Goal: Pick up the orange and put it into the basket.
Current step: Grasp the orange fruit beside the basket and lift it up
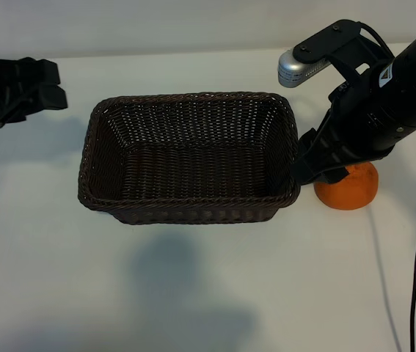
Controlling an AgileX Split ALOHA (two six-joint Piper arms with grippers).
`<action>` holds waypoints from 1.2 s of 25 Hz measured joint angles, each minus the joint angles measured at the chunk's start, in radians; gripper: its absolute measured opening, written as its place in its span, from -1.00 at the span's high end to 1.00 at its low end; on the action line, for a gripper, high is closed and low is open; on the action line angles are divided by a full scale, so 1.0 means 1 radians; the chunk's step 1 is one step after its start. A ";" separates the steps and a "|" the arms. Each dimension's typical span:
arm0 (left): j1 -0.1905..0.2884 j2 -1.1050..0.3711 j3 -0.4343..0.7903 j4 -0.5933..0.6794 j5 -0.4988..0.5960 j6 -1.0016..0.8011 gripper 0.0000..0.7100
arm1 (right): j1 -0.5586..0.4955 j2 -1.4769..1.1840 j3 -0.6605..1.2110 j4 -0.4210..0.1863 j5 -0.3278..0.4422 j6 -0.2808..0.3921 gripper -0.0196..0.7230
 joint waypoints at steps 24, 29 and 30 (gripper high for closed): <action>0.000 0.065 -0.001 -0.028 -0.009 0.033 -0.68 | 0.000 0.136 0.000 -0.401 -0.148 0.381 -0.67; 0.000 0.065 -0.001 -0.028 -0.009 0.033 -0.68 | 0.000 0.195 0.000 -0.460 -0.168 0.513 -0.66; 0.000 0.065 -0.001 -0.028 -0.009 0.033 -0.68 | 0.000 0.206 0.000 -0.473 -0.170 0.533 -0.66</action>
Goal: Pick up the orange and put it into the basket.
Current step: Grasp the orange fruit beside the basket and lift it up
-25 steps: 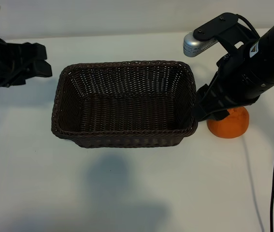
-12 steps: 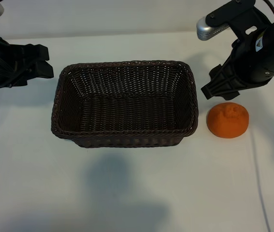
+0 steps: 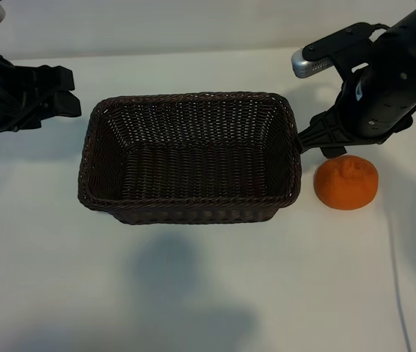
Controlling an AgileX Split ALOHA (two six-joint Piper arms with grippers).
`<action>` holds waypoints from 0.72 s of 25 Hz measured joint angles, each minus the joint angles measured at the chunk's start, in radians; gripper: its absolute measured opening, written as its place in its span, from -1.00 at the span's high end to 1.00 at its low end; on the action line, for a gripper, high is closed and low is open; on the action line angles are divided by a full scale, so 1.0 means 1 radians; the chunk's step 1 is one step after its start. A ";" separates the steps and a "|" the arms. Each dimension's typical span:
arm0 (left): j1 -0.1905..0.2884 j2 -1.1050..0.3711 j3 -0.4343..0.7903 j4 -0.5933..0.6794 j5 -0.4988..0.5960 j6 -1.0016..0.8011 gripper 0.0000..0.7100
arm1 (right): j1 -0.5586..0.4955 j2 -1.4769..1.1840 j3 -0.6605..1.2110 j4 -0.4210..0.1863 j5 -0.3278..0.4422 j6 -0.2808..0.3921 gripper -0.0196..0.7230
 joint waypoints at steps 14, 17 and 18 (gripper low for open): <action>0.000 0.000 0.000 0.000 0.000 0.000 -0.67 | -0.085 0.091 0.000 0.037 -0.013 0.021 -0.66; 0.000 0.000 0.000 0.000 0.000 0.000 -0.67 | -0.093 0.102 0.000 0.087 -0.032 -0.007 -0.66; 0.000 0.000 0.000 0.000 -0.001 0.000 -0.67 | -0.093 0.109 0.000 0.099 -0.035 -0.015 -0.66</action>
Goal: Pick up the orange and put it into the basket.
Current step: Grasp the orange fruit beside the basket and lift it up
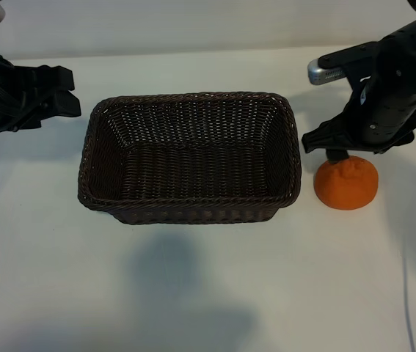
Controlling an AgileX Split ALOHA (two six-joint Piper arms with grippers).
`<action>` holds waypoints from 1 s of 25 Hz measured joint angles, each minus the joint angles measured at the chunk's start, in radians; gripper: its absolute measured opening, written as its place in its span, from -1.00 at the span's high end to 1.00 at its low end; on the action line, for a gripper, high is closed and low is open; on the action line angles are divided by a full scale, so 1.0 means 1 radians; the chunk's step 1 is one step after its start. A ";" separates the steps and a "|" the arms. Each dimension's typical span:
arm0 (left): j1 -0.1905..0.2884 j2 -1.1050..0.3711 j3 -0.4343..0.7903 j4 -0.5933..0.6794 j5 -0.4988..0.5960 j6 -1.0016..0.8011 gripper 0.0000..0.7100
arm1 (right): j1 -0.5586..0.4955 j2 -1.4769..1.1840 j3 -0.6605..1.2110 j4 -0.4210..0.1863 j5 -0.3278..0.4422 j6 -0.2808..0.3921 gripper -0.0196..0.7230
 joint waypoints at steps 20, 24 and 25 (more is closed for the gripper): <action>0.000 0.000 0.000 0.000 -0.007 0.000 -0.66 | 0.000 0.099 0.000 0.011 -0.019 -0.020 -0.42; 0.000 0.000 0.000 0.000 -0.010 0.000 -0.66 | 0.000 0.099 0.000 0.011 -0.009 -0.021 0.18; 0.000 0.000 0.000 0.000 -0.011 0.000 -0.66 | 0.000 0.099 0.000 0.011 -0.007 -0.021 0.35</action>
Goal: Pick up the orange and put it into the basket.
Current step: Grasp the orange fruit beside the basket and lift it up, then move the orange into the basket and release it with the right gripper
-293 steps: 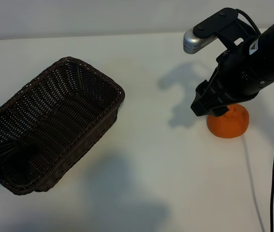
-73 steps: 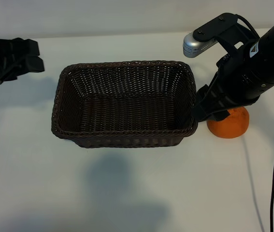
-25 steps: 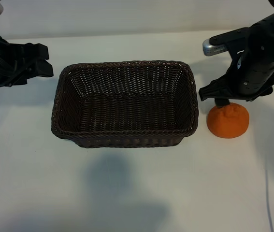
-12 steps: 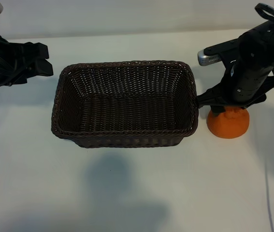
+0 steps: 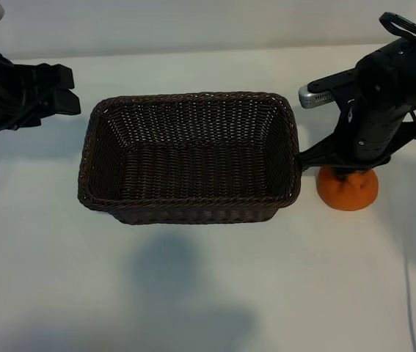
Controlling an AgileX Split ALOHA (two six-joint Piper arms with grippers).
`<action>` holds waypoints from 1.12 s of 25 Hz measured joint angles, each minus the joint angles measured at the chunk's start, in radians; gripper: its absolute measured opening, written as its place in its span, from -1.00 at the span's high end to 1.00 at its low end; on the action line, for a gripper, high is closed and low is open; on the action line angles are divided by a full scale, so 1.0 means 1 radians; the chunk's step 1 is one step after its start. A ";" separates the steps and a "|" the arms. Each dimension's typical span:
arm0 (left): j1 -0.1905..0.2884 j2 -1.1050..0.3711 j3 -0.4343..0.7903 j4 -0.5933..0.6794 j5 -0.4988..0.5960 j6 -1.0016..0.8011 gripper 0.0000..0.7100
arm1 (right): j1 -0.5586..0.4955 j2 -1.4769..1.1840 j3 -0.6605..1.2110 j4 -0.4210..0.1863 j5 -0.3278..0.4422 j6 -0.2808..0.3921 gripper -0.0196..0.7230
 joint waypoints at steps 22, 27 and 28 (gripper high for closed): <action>0.000 0.000 0.000 0.000 0.000 0.000 -0.66 | 0.000 -0.071 -0.024 -0.038 0.074 -0.001 0.77; 0.000 0.000 0.000 0.000 -0.005 0.000 -0.66 | 0.000 -0.145 -0.089 -0.041 0.124 -0.001 0.77; 0.000 0.000 0.000 0.000 -0.005 0.000 -0.66 | 0.000 -0.162 -0.105 -0.042 0.135 -0.001 0.77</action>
